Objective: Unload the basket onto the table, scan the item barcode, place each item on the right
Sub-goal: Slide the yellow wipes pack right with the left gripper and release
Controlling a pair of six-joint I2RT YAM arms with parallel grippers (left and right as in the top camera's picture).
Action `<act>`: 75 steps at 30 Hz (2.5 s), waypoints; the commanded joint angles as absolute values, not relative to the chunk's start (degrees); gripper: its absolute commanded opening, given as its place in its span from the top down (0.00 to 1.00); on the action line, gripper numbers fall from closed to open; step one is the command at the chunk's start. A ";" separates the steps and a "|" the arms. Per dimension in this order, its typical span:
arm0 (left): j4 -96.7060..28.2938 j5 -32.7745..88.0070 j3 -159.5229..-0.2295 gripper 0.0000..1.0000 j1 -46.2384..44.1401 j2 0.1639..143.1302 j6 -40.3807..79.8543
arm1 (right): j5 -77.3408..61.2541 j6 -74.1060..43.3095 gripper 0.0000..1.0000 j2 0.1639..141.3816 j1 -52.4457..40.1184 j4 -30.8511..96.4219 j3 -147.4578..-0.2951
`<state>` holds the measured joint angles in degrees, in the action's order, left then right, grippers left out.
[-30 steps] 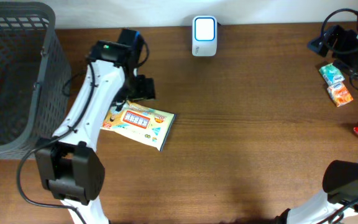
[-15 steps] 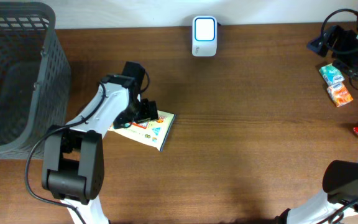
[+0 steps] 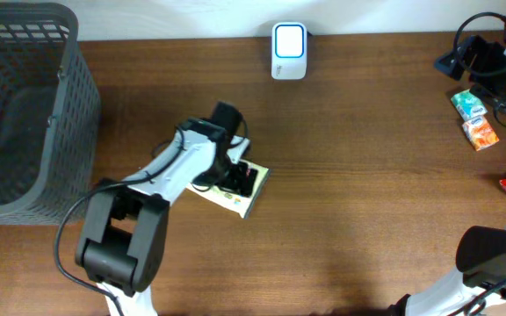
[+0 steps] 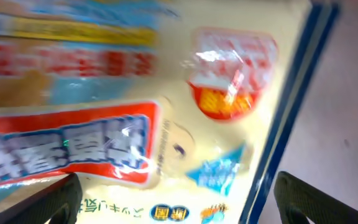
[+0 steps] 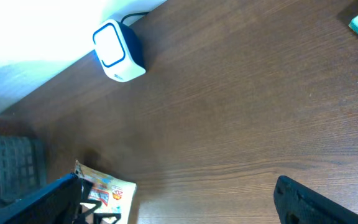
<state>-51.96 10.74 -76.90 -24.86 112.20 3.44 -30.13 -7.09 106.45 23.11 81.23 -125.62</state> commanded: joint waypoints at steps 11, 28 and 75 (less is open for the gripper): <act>-61.43 17.28 -84.95 0.00 -36.12 112.49 -14.20 | -30.85 -6.94 0.01 106.65 23.18 81.25 -125.91; -75.16 1.10 -88.44 0.01 -24.12 112.49 26.83 | -30.85 -6.94 0.01 106.65 23.18 81.25 -125.91; -30.70 45.21 -78.02 0.01 -21.78 112.07 2.26 | -30.85 -6.94 0.01 106.65 23.18 81.25 -125.91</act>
